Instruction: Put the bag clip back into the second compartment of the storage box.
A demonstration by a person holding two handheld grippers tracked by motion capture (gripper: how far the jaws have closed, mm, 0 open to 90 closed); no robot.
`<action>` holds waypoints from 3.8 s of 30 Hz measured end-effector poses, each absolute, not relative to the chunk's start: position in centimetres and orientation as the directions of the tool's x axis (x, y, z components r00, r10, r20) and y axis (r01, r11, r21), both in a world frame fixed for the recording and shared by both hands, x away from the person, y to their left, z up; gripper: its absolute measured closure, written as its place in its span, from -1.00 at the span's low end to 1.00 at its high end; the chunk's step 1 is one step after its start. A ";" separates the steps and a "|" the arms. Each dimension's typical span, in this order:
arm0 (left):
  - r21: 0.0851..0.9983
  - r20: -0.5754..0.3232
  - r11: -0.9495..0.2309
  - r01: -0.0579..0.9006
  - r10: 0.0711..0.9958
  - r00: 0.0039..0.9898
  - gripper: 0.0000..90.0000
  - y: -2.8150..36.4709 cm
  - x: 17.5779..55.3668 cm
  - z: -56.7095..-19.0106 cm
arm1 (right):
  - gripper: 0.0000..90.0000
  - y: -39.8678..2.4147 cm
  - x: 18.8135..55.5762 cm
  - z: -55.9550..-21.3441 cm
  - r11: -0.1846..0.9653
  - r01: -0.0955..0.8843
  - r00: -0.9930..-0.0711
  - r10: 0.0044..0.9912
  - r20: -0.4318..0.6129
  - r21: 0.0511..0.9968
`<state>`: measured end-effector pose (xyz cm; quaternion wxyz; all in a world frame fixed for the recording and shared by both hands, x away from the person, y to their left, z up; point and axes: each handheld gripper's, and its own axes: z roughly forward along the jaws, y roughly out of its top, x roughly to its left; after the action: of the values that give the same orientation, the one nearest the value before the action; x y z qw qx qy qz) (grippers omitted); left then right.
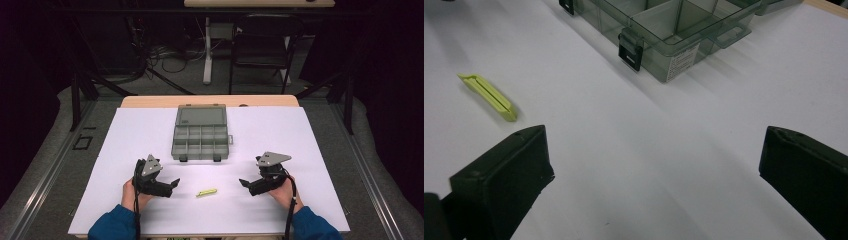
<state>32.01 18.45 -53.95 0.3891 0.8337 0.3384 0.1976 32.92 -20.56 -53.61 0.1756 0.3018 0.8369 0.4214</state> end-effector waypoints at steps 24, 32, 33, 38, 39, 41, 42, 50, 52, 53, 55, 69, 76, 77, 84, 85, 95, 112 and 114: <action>0.744 0.071 -0.565 0.357 0.598 0.798 -1.00 15.6 31.2 -53.0 | -1.00 -20.6 32.7 -53.5 0.450 0.336 -0.768 0.640 -0.036 0.827; 0.736 0.098 -0.589 0.333 0.579 0.809 -1.00 14.3 30.9 -52.8 | -1.00 -20.5 32.6 -53.5 0.460 0.322 -0.773 0.633 -0.050 0.828; 0.736 0.099 -0.590 0.333 0.580 0.808 -1.00 14.2 30.9 -52.7 | -1.00 -20.5 32.6 -53.4 0.459 0.318 -0.772 0.634 -0.055 0.829; 0.740 0.106 -0.593 0.317 0.569 0.816 -1.00 13.7 30.7 -52.5 | -1.00 -20.5 32.7 -53.5 0.458 0.320 -0.770 0.636 -0.054 0.829; 0.739 0.105 -0.595 0.317 0.566 0.818 -1.00 13.6 30.7 -52.5 | -1.00 -20.5 32.7 -53.5 0.460 0.319 -0.771 0.635 -0.056 0.829; 0.736 0.100 -0.598 0.316 0.559 0.823 -1.00 13.4 30.8 -52.5 | -1.00 -20.4 32.6 -53.5 0.462 0.318 -0.772 0.633 -0.057 0.828; 0.737 0.083 -0.593 0.323 0.554 0.828 -1.00 13.3 30.9 -52.5 | -1.00 -20.4 32.6 -53.5 0.460 0.314 -0.772 0.632 -0.059 0.831; 0.728 0.088 -0.612 0.309 0.531 0.843 -0.94 12.3 30.8 -52.6 | -1.00 -20.3 32.4 -53.5 0.465 0.300 -0.776 0.626 -0.071 0.833; 0.724 0.082 -0.617 0.309 0.522 0.849 -0.92 12.0 30.8 -52.7 | -1.00 -20.2 32.4 -53.5 0.470 0.295 -0.779 0.623 -0.076 0.832; 0.724 0.080 -0.618 0.308 0.518 0.852 -0.91 11.9 30.8 -52.7 | -1.00 -20.2 32.4 -53.5 0.470 0.295 -0.778 0.623 -0.077 0.832; 0.723 0.082 -0.620 0.305 0.516 0.853 -0.88 11.7 30.8 -52.8 | -1.00 -20.2 32.4 -53.6 0.472 0.298 -0.779 0.623 -0.075 0.830; 0.687 0.113 -0.677 0.265 0.460 0.881 -0.65 9.7 30.5 -53.6 | -1.00 -20.2 32.6 -53.8 0.473 0.299 -0.778 0.623 -0.075 0.829; 0.670 0.120 -0.698 0.254 0.438 0.891 -0.43 9.1 30.5 -54.3 | -1.00 -20.3 32.7 -53.9 0.478 0.303 -0.778 0.624 -0.076 0.824; 0.666 0.120 -0.703 0.251 0.433 0.893 -0.37 9.0 30.5 -54.3 | -1.00 -20.3 32.7 -53.9 0.478 0.304 -0.777 0.625 -0.076 0.824; 0.657 0.108 -0.711 0.251 0.418 0.902 -0.09 8.8 30.6 -54.7 | -1.00 -20.3 32.8 -54.0 0.470 0.308 -0.777 0.627 -0.067 0.827; 0.652 0.105 -0.717 0.245 0.406 0.908 -0.04 8.8 30.6 -54.7 | -1.00 -20.3 32.8 -54.1 0.473 0.308 -0.779 0.624 -0.067 0.826; 0.637 0.069 -0.736 0.231 0.353 0.933 0.44 8.2 30.5 -55.1 | -1.00 -20.3 32.7 -54.0 0.474 0.304 -0.780 0.622 -0.070 0.826; 0.650 0.028 -0.720 0.243 0.342 0.939 0.77 8.5 30.7 -55.3 | -1.00 -20.1 32.5 -54.0 0.481 0.296 -0.781 0.619 -0.081 0.825; 0.648 0.032 -0.722 0.242 0.344 0.939 0.77 8.5 30.5 -55.3 | -1.00 -20.1 32.5 -54.0 0.480 0.295 -0.781 0.619 -0.081 0.826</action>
<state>30.55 8.48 -55.29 0.3374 0.9249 0.1583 0.0751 32.50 -20.13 -54.02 0.1881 0.2724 0.8394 0.4311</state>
